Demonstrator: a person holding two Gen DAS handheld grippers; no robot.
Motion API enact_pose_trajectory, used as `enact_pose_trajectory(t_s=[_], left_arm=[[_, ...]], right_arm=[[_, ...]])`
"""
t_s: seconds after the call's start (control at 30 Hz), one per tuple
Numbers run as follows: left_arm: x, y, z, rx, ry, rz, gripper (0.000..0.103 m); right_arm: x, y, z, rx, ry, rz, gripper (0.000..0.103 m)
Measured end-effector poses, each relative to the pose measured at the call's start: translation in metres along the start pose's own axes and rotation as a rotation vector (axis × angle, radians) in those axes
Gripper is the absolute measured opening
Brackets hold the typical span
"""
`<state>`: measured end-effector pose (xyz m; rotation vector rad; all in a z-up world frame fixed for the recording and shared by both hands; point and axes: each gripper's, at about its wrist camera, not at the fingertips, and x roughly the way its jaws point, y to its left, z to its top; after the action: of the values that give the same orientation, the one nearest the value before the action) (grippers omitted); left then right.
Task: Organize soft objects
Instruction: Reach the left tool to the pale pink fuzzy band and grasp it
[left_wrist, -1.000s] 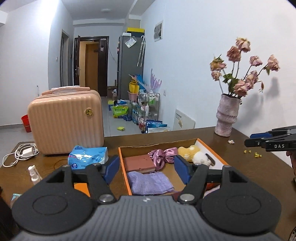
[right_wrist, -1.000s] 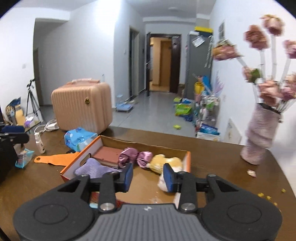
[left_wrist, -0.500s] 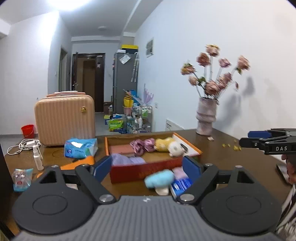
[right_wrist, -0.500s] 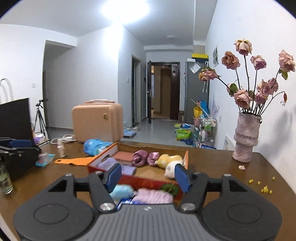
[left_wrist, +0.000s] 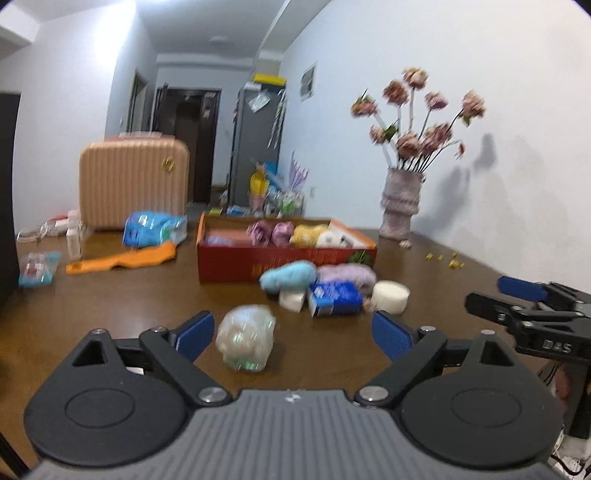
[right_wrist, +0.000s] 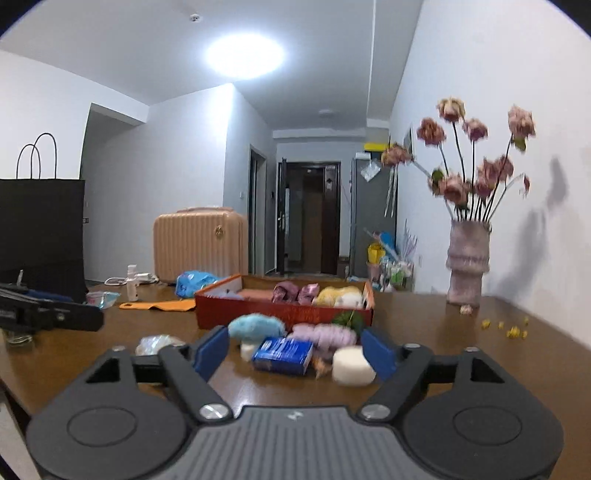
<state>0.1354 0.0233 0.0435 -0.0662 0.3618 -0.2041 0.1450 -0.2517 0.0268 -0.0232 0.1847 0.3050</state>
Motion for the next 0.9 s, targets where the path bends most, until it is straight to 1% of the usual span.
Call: enact_pose_trajectory(t_s=[0.1,0.2,0.4,0.5,0.6,0.63,0.67,0.7,0.73,0.8,0.87,0.9], left_arm=[[0.011,0.005,-0.006,0.002,0.033,0.028,0.094],[0.019,0.008,-0.007,-0.018,0.051,0.028,0.094],[0.040,0.011,-0.003,-0.020,0.085,0.039,0.094],[0.057,0.008,0.011,-0.030,0.079,0.004,0.094],[0.085,-0.001,0.031,-0.049,0.087,-0.076,0.092],[0.095,-0.005,0.037,-0.051,0.094,-0.110,0.088],[0.108,-0.009,0.044,-0.052,0.110,-0.148,0.083],[0.124,-0.014,0.051,-0.049,0.133,-0.186,0.079],[0.141,-0.020,0.057,-0.042,0.155,-0.216,0.072],[0.180,-0.034,0.068,-0.017,0.199,-0.245,0.064],[0.217,-0.045,0.072,0.002,0.253,-0.258,0.055],[0.236,-0.049,0.073,0.006,0.282,-0.259,0.055]], right_arm=[[0.003,0.001,-0.006,-0.015,0.001,-0.005,0.081],[0.010,0.000,-0.007,0.008,0.017,-0.004,0.082],[0.034,-0.002,-0.012,0.017,0.089,0.013,0.081],[0.048,-0.010,-0.009,0.049,0.112,0.013,0.080],[0.068,-0.024,-0.002,0.078,0.138,0.002,0.079],[0.076,-0.030,0.001,0.089,0.148,-0.003,0.079],[0.086,-0.037,0.005,0.097,0.161,-0.005,0.078],[0.098,-0.044,0.009,0.105,0.174,-0.005,0.075],[0.109,-0.051,0.012,0.113,0.183,-0.005,0.075],[0.134,-0.065,0.019,0.133,0.202,-0.004,0.069],[0.163,-0.081,0.023,0.169,0.239,0.004,0.063],[0.179,-0.089,0.024,0.195,0.256,0.010,0.061]])
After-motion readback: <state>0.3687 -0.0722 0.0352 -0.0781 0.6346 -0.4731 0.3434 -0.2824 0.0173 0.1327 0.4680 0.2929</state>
